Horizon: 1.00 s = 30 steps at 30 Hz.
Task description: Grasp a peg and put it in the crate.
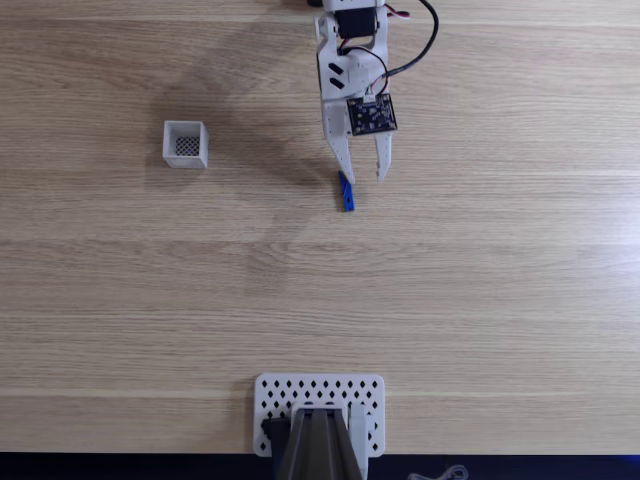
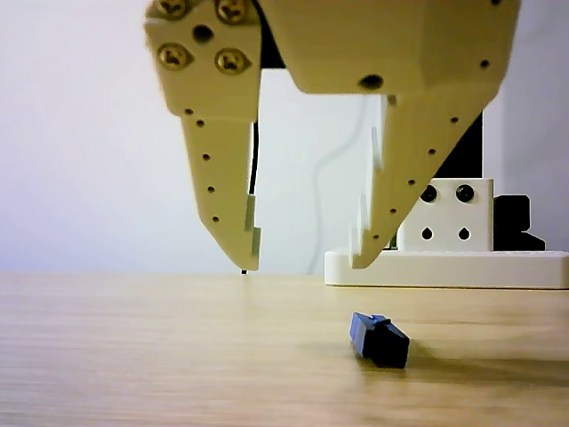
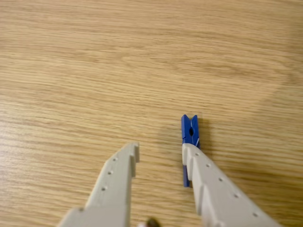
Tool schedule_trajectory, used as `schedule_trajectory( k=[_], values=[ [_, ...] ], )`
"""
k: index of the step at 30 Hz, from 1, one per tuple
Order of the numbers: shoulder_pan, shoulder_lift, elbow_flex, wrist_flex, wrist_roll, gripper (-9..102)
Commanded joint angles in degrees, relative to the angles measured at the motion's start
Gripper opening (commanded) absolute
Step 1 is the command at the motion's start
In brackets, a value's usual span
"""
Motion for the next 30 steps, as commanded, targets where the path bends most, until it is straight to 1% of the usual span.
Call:
schedule_trajectory(
  k=[1,10,30],
  values=[
    [1.6,0.1,-5.4,-1.5,0.5,14],
    [5.0,-2.1,-5.9,-1.5,-0.2,14],
    [3.3,-2.0,-2.8,-0.8,-0.2,14]
  ],
)
